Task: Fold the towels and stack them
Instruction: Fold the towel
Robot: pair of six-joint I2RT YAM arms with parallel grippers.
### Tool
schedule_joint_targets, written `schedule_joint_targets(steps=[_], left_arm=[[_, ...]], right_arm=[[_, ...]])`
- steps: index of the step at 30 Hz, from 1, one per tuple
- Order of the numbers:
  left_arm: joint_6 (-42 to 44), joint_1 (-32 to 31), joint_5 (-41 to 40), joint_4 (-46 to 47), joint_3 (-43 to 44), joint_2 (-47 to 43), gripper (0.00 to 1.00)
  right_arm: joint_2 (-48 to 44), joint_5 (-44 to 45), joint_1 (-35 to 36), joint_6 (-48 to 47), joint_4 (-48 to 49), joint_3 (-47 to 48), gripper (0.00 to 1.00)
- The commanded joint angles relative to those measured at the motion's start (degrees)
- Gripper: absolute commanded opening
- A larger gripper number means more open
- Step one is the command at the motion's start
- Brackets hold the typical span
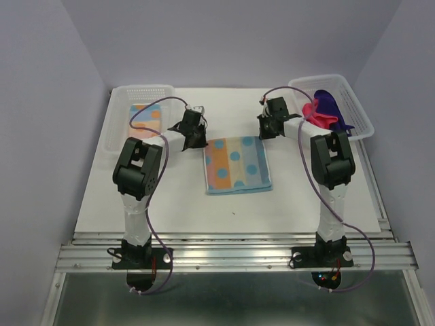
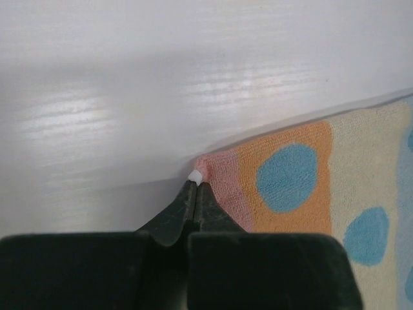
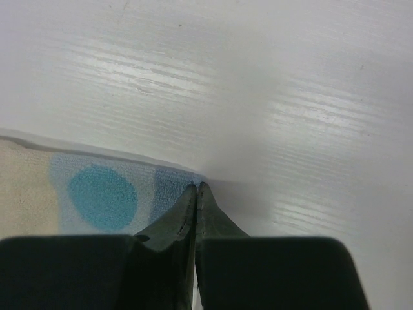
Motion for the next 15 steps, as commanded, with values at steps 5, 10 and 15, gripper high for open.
schedule_joint_targets(steps=[5,10,15], left_arm=[[0.83,-2.04,0.08,5.70,-9.42,-12.98,0.00],[-0.66,-3.10,-0.89,7.81,-15.66,-16.85,0.00],[-2.85,-4.59,-1.33,10.27,-21.28,-22.47,0.00]], right_arm=[[-11.36,-3.42,-0.43,-0.30,5.80,-9.43,0.01],[-17.34,-3.86,-0.43,2.16,7.82,-15.76,0.01],[-22.97,-5.70,-0.34,5.41,10.19,-23.22,0.01]])
